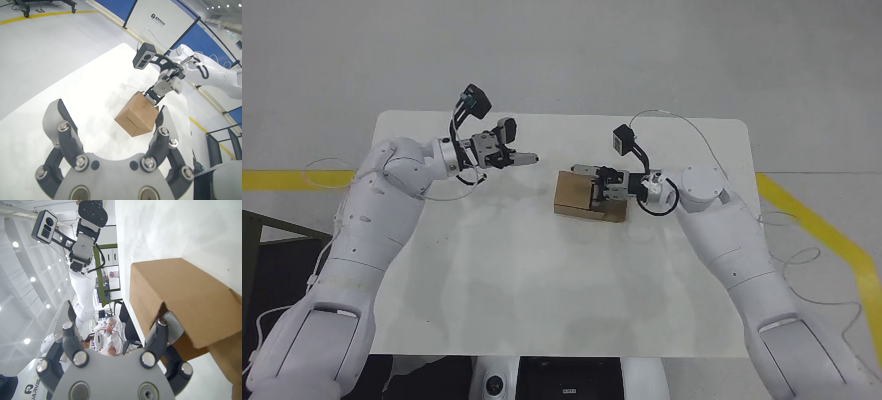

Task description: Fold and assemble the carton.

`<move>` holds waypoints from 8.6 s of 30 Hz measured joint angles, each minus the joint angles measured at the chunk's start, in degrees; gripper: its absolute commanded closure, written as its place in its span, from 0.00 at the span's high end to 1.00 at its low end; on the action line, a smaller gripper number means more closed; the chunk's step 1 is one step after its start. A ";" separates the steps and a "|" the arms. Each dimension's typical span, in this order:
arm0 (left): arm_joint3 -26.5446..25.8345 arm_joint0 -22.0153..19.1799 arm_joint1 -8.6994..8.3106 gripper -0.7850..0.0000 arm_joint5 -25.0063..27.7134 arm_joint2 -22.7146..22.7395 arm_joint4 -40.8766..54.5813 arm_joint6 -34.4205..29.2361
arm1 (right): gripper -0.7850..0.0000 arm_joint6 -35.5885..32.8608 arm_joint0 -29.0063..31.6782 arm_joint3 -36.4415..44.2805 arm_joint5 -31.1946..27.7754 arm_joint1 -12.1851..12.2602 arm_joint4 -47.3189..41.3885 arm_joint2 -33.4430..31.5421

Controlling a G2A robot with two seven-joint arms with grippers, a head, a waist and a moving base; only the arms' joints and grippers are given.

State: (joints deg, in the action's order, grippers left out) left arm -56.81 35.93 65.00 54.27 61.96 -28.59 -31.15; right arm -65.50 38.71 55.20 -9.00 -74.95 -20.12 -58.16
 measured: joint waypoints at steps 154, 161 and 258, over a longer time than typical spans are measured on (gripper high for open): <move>6.52 -2.48 4.08 1.00 2.11 -19.66 -55.49 54.30 | 1.00 0.08 3.16 2.81 -8.86 4.52 2.14 -4.08; 6.13 -2.23 4.07 1.00 2.45 -19.26 -55.37 53.67 | 1.00 -3.02 -1.15 -2.70 -13.79 3.07 1.74 -0.21; 4.29 0.94 3.97 1.00 2.68 -14.96 -53.38 48.54 | 1.00 7.89 0.94 -7.79 -8.99 -3.48 -10.20 6.22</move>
State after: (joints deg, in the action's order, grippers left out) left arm -52.52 36.87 68.97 56.96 47.00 -81.98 17.39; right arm -57.61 39.66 47.41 -18.00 -78.43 -30.33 -51.94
